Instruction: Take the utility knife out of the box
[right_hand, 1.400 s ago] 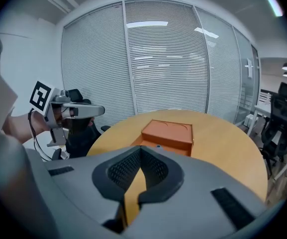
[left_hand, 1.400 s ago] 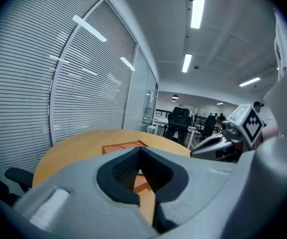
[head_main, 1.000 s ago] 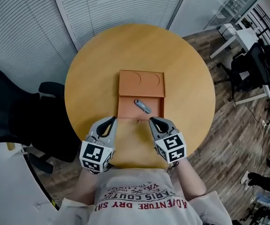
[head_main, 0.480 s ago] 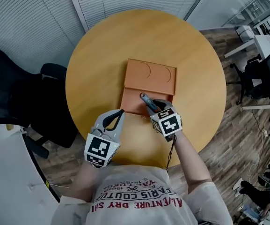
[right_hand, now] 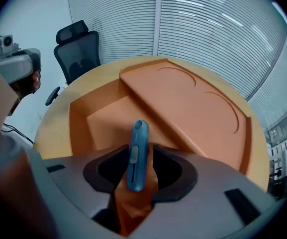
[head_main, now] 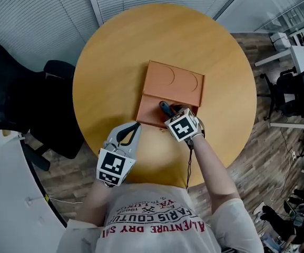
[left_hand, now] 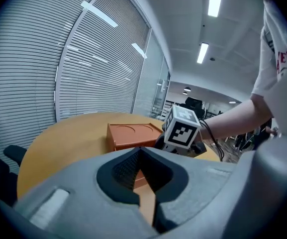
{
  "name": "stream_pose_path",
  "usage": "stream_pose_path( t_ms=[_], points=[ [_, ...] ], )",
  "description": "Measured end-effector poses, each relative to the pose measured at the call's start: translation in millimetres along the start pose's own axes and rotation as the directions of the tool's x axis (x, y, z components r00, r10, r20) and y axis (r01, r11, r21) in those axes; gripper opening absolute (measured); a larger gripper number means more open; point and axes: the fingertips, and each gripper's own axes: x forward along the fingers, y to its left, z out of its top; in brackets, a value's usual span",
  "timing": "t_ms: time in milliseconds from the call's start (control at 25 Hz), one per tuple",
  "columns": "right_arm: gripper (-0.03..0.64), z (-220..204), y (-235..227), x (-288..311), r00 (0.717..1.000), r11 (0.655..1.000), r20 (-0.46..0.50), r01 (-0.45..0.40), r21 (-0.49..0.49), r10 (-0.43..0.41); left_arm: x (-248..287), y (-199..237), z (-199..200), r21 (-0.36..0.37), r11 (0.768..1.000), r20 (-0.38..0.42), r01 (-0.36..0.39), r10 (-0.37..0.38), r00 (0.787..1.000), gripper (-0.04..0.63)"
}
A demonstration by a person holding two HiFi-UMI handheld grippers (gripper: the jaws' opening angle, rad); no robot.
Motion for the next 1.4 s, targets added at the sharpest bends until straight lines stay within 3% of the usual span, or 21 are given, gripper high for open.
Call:
stream_pose_path(
  t_ms=[200,600,800,1000,1160,1280,1400],
  points=[
    [0.149,-5.2,1.2,7.4,0.997,0.999,-0.072,-0.009,0.032,0.011,-3.2,2.0,-7.1,0.003,1.000,-0.011,-0.007,0.007,1.000,-0.005],
    [0.133,-4.4,-0.3,9.5,0.999,0.998,-0.049,-0.015,0.068,0.019,-17.8,17.2,0.9,0.023,0.999,0.007,-0.038,0.037,0.999,-0.005],
    [0.133,-5.7,7.5,-10.6,0.999,0.999,-0.053,-0.010,0.037,0.011,-26.1,14.7,10.4,0.046,0.998,0.024,-0.029,0.028,0.999,-0.005],
    [0.133,6.0,17.8,-50.4,0.999,1.000,0.047,-0.005,-0.006,0.006,-30.0,17.4,21.3,0.056,0.998,0.049,-0.038,0.035,0.998,-0.005],
    [0.133,12.9,16.9,-94.2,0.991,1.000,0.132,0.026,0.016,-0.028,-30.4,9.1,47.7,0.077,0.997,0.094,-0.028,0.021,0.995,-0.005],
    [0.133,20.0,16.1,-125.8,0.971,0.996,0.229,0.052,0.070,-0.067,-32.0,2.6,62.1,0.092,0.996,0.122,-0.007,-0.004,0.993,-0.005],
    [0.133,25.1,17.7,-159.2,0.935,0.989,0.339,0.068,0.134,-0.110,-36.0,-5.0,76.4,0.084,0.996,0.151,0.029,-0.042,0.988,-0.005]
  ],
)
